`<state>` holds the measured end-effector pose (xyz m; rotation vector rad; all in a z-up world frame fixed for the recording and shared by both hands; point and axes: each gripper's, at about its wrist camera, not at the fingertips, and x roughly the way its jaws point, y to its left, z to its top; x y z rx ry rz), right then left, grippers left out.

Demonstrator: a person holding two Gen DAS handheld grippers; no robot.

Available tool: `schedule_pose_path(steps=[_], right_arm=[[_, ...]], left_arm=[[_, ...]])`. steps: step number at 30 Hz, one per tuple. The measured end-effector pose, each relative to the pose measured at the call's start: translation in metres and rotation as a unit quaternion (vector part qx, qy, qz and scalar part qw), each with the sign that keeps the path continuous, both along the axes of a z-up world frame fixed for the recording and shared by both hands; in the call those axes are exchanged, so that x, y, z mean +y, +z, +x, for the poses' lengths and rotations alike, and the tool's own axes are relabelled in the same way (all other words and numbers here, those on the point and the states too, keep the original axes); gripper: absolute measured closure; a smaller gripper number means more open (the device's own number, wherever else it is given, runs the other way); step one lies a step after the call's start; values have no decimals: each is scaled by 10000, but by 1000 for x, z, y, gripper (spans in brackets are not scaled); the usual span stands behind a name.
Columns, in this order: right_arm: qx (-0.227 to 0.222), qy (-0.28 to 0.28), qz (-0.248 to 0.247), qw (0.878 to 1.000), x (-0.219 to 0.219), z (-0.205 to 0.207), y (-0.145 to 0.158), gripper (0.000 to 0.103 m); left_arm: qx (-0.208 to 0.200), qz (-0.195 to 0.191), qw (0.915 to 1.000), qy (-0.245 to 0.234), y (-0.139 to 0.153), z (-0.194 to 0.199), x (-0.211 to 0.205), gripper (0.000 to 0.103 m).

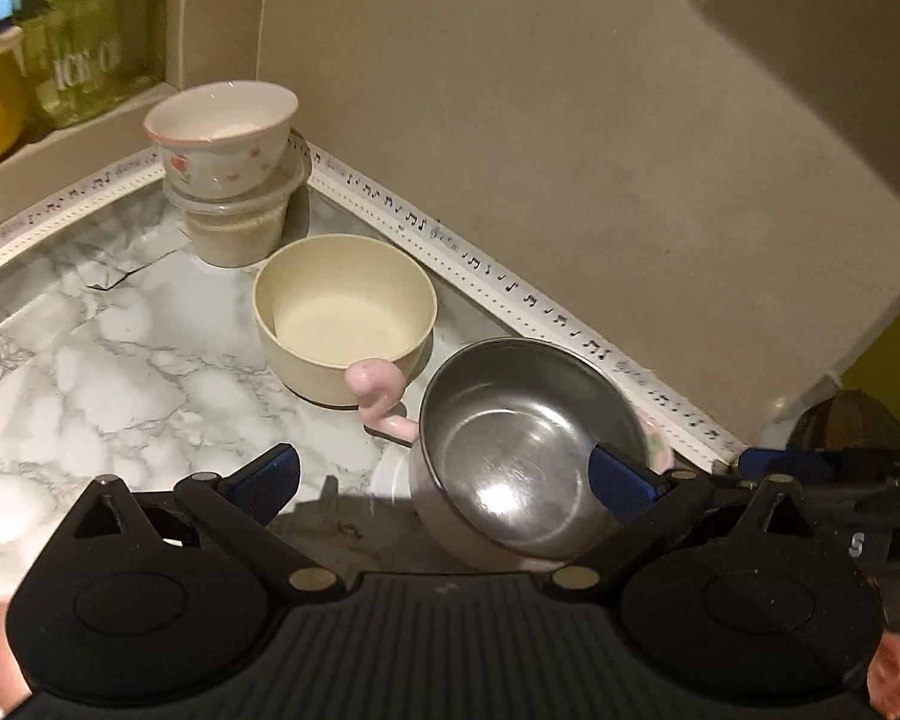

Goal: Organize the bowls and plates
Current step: 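Move the left gripper to the pink pot rim and close it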

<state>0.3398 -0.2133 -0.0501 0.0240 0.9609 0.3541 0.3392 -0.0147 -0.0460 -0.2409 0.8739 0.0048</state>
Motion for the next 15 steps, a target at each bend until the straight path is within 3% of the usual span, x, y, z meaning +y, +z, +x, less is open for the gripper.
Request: schedule_pose_path(steps=[8, 12, 15], right_arm=[[234, -311, -50, 9992, 4, 11, -15, 38], [184, -316, -131, 9992, 12, 13, -18, 43], [219, -283, -114, 9993, 16, 15, -20, 54]], left_arm=[[227, -17, 9997, -14, -22, 22, 2, 1], [355, -227, 9991, -28, -31, 31, 7, 20], [419, -301, 9987, -45, -36, 35, 8, 30]])
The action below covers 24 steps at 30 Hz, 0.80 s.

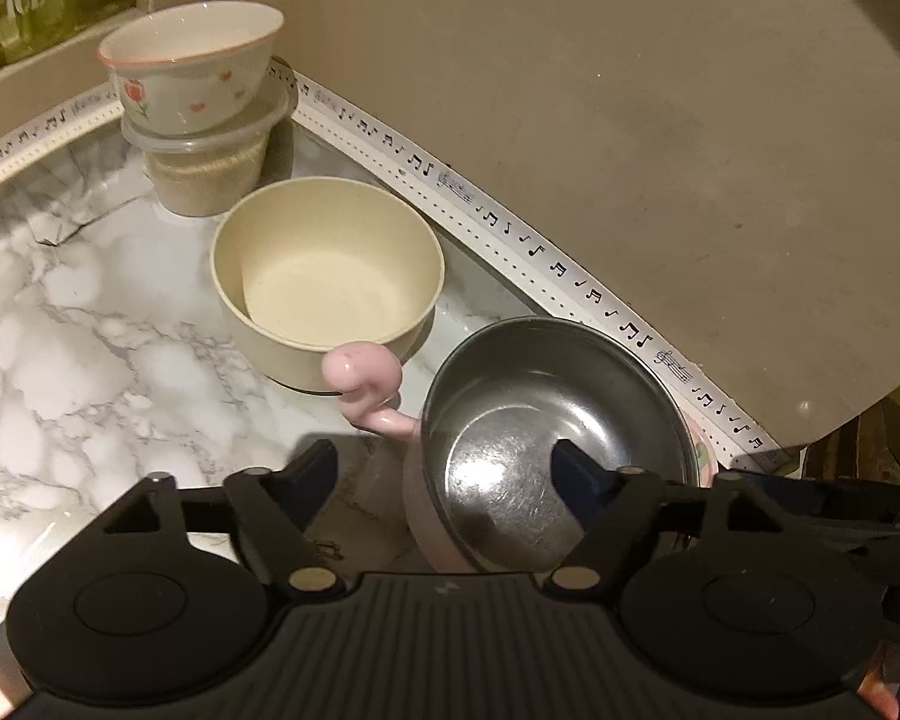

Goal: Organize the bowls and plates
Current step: 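Move the left gripper to the pink pot rim and close it, then lift the pink pot with the left gripper and lower it into the steel bowl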

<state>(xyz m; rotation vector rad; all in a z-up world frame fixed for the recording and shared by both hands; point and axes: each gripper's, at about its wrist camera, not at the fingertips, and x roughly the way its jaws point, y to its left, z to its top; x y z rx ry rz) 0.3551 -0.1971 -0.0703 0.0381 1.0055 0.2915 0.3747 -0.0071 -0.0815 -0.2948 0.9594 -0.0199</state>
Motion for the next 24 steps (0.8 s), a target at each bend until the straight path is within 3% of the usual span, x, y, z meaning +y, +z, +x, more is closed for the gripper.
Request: schedule_pose_path(steps=[4, 6, 12, 24], right_arm=[[57, -27, 104, 9999, 2, 3, -2, 66], [52, -70, 93, 9999, 2, 3, -1, 67], [46, -84, 92, 9999, 4, 4, -1, 68], [-303, 70, -23, 9995, 3, -9, 25, 74]], left_arm=[[67, -88, 9999, -50, -4, 4, -1, 46], [97, -114, 9999, -78, -6, 5, -1, 58], [132, 16, 9999, 21, -6, 4, -1, 77], [-27, 294, 9996, 36, 23, -15, -9, 80]])
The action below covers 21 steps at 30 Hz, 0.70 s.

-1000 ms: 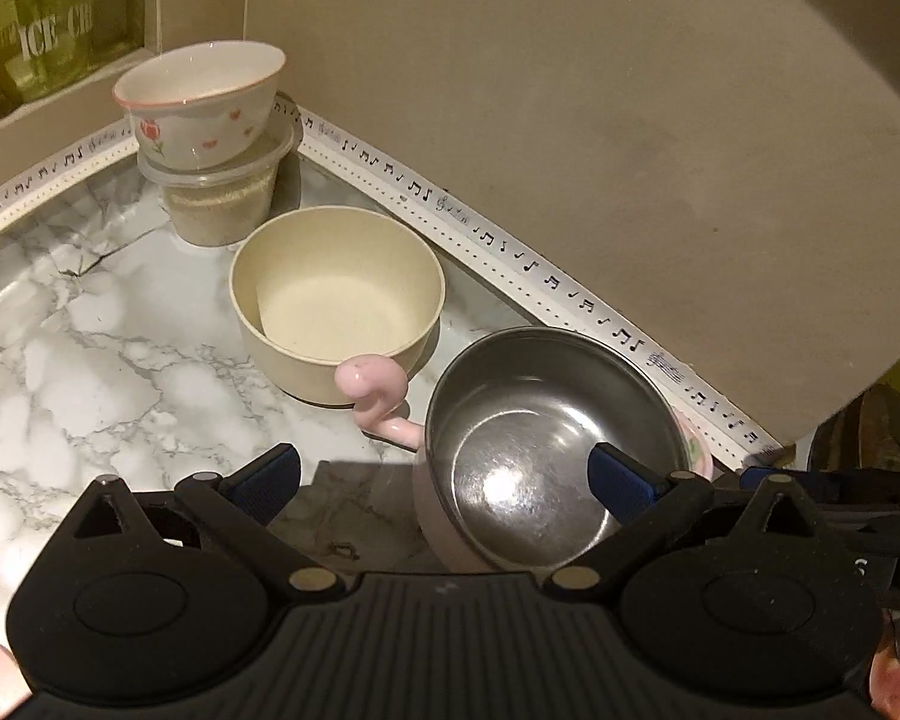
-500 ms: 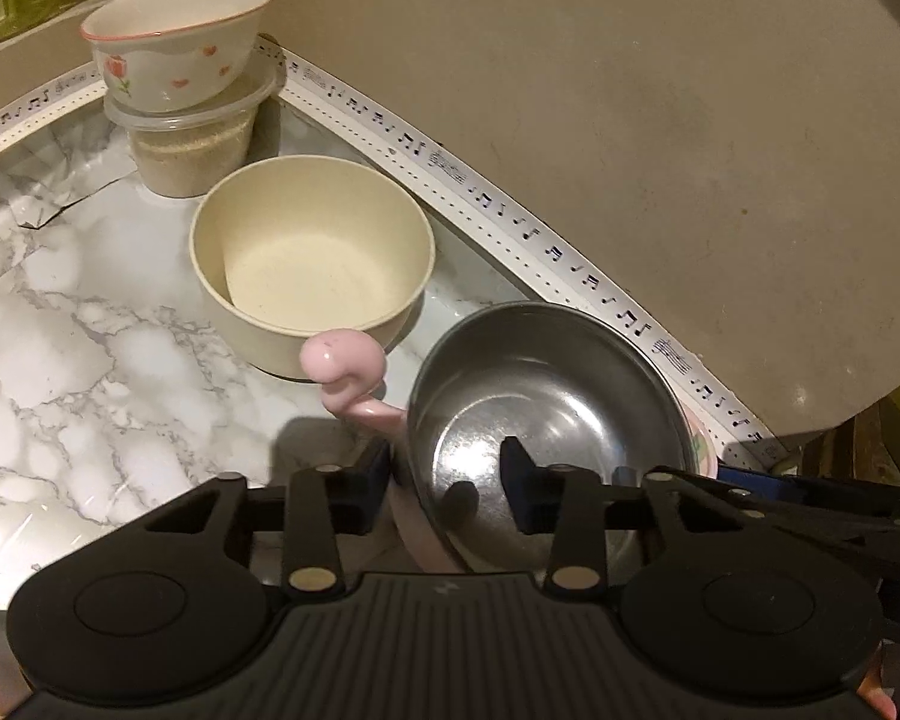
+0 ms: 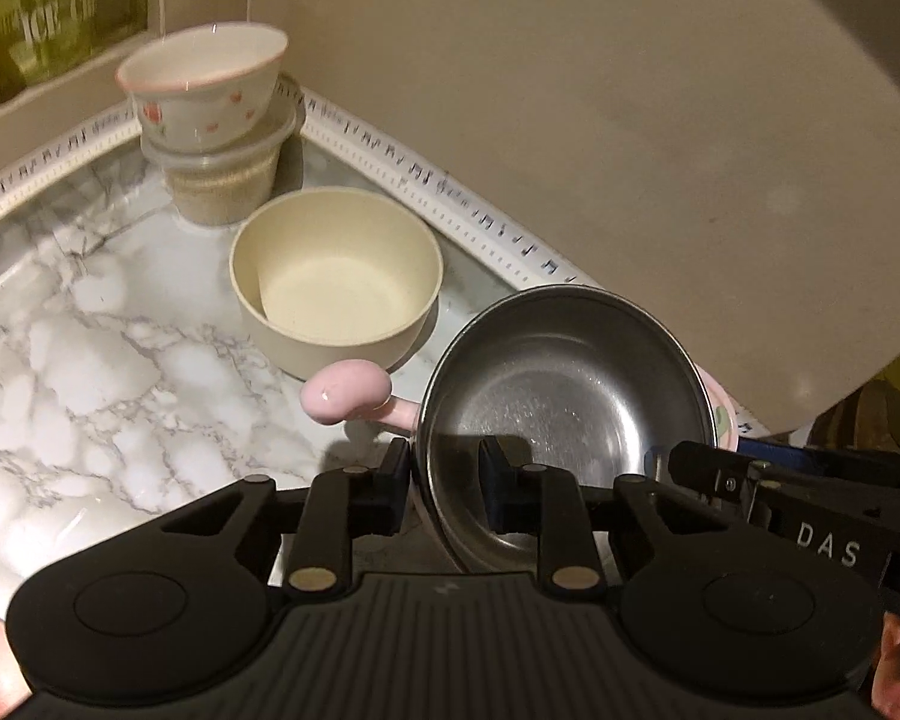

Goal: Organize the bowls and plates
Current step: 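Lift the pink pot with the left gripper and lower it into the steel bowl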

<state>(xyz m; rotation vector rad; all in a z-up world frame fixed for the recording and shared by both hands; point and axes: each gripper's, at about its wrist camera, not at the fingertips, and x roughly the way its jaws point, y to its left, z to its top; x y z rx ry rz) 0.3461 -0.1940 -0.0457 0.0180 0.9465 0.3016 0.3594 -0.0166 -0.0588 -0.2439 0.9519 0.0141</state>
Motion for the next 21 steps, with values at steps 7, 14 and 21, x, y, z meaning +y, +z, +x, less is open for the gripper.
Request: schedule_pose_path(steps=[7, 14, 21], right_arm=[[-194, 127, 21, 9997, -12, -23, 28, 75], [-163, 244, -69, 9995, -33, -51, 51, 75], [-51, 321, -138, 9994, -55, -82, 56, 75]], left_arm=[[-45, 49, 9999, -119, 28, -23, -9, 80], [-27, 35, 9991, -424, 55, -50, -26, 80], [55, -1, 9973, -733, 67, -83, -47, 80]])
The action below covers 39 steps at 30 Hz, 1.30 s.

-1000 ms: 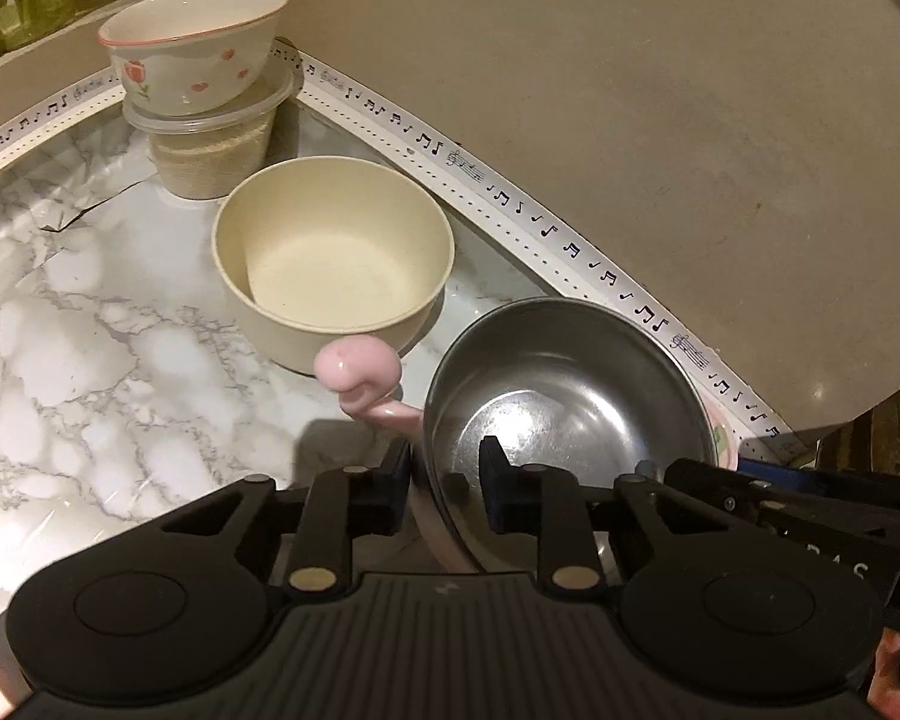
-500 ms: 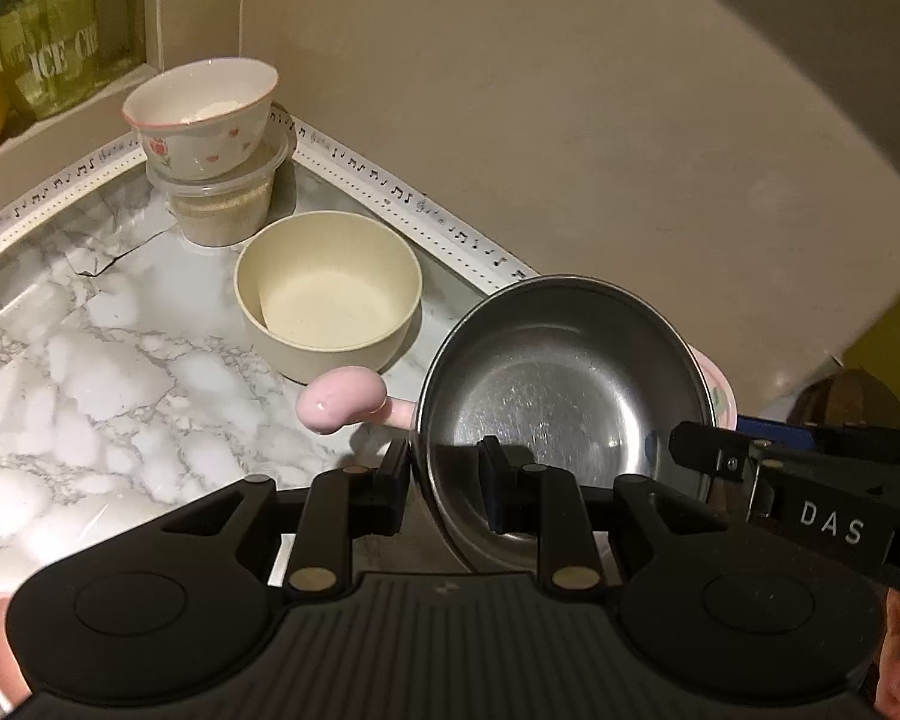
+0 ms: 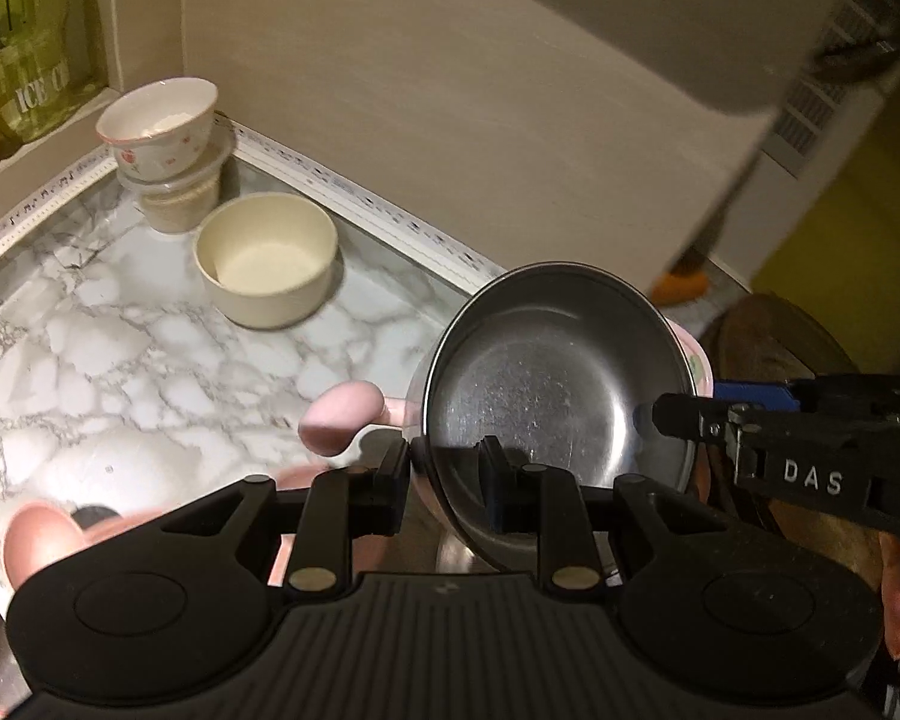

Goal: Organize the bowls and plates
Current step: 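Lift the pink pot with the left gripper and lower it into the steel bowl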

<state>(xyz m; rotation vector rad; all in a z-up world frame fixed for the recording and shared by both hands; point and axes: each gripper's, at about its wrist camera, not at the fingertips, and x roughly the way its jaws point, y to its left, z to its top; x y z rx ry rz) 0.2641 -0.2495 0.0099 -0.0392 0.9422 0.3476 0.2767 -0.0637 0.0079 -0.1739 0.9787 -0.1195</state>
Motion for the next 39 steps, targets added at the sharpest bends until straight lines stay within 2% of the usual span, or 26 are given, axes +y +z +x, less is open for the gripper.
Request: schedule_pose_path(steps=[8, 11, 15, 28, 39], right_arm=[[139, 105, -209, 9996, -18, -28, -7, 77], [214, 125, -343, 9991, -21, -34, -17, 77], [397, 120, -464, 9981, -23, -38, -35, 77], [606, 98, -738, 9954, -30, -33, -63, 78], [366, 380, -1239, 9909, -15, -28, -71, 77]], left_arm=[[458, -143, 9982, -357, -18, -32, -25, 80], [641, -266, 9969, -379, -30, -40, -29, 80], [766, -200, 9959, -428, -44, -46, -37, 80], [903, 34, 9934, -701, -65, -47, -58, 80], [924, 230, 9923, -794, -74, -38, -62, 80]])
